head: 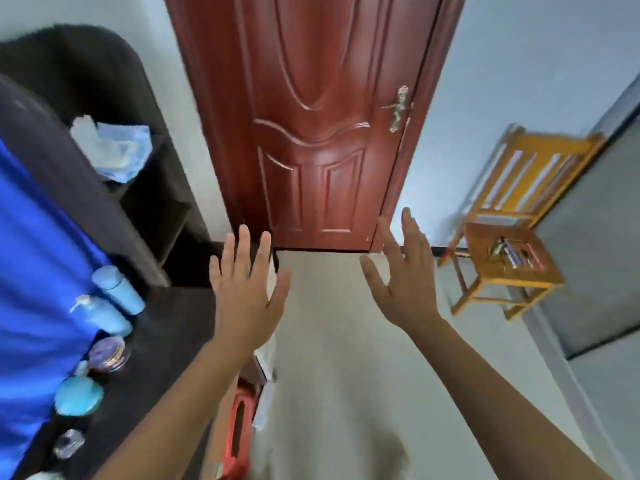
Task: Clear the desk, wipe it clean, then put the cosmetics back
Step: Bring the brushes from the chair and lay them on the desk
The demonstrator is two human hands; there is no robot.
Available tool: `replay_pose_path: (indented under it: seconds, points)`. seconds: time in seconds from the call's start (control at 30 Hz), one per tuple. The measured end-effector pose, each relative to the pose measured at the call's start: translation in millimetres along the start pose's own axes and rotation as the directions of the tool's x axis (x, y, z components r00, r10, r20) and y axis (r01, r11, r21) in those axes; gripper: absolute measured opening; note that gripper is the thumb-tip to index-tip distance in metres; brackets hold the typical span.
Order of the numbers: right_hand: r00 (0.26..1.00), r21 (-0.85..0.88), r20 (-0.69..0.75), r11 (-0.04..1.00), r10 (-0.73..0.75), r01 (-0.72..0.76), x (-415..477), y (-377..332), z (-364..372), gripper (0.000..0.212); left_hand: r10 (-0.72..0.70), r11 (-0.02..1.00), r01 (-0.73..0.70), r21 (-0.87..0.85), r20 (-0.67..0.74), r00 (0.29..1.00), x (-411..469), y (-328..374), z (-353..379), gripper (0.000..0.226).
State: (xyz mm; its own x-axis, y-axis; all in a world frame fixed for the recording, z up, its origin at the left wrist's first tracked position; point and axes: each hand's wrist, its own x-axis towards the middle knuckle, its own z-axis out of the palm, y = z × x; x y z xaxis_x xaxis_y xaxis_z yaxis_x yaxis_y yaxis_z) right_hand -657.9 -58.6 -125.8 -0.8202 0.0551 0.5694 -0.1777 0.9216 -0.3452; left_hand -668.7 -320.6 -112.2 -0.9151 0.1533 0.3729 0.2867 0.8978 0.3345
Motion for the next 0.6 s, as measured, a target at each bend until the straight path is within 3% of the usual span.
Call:
replay_pose_path:
  seconds: [0.23, 0.43, 0.6]
  points:
    - [0.960, -0.042, -0.134, 0.966, 0.247, -0.255, -34.6, 172.9, -100.3, 0.067, 0.274, 0.961, -0.272, -0.053, 0.029, 0.961, 47.1, 198.5, 86.6, 0.063]
    - [0.934, -0.136, -0.153, 0.929, 0.324, -0.345, -47.4, 336.6, -184.1, 0.065, 0.358, 0.926, -0.338, -0.167, 0.110, 0.927, 74.6, 365.9, 180.2, 0.067]
    - [0.889, -0.155, -0.128, 0.877, 0.439, -0.455, -41.9, 438.3, -227.0, 0.069, 0.370, 0.915, -0.326, -0.239, 0.171, 0.913, 95.8, 453.2, 229.0, 0.070]
